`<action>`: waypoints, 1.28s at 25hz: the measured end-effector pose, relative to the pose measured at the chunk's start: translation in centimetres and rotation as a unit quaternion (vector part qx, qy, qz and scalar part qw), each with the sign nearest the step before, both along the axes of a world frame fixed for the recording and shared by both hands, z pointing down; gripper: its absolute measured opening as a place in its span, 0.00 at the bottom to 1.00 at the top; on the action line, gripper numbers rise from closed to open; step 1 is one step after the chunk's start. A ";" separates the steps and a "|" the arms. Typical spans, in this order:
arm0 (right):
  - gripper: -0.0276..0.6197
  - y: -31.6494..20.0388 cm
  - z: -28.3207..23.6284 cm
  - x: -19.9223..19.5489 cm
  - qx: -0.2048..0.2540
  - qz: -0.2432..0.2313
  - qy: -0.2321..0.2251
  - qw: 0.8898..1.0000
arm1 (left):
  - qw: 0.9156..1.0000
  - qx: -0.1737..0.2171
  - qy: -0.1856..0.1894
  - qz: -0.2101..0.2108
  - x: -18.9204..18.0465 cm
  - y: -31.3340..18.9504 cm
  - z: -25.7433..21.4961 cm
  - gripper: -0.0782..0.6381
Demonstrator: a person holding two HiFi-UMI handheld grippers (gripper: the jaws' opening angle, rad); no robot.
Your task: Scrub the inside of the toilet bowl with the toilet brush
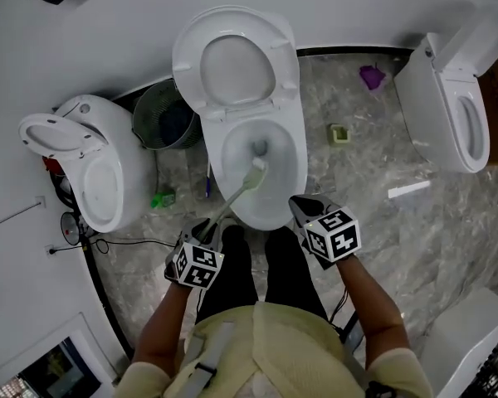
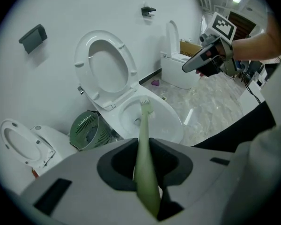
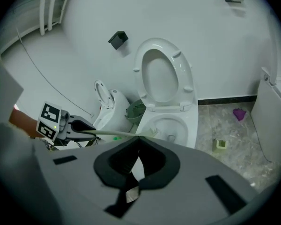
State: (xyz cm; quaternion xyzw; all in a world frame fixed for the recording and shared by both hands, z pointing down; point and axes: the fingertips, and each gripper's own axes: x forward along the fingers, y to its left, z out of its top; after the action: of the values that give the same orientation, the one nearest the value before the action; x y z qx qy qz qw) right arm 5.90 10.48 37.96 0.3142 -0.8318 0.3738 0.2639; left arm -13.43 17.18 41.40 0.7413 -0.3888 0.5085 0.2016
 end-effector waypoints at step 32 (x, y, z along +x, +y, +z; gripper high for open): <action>0.07 -1.3 18.4 -5.8 -0.180 0.035 0.029 0.983 | 0.981 -0.136 -0.080 0.116 -2.2 -8.7 18.6 0.22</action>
State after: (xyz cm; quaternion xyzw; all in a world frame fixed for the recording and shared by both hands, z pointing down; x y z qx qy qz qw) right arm 0.12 9.14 56.37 0.3009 -0.7319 0.5169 0.3266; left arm -15.68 8.48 59.98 0.7043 -0.2417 0.6341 0.2085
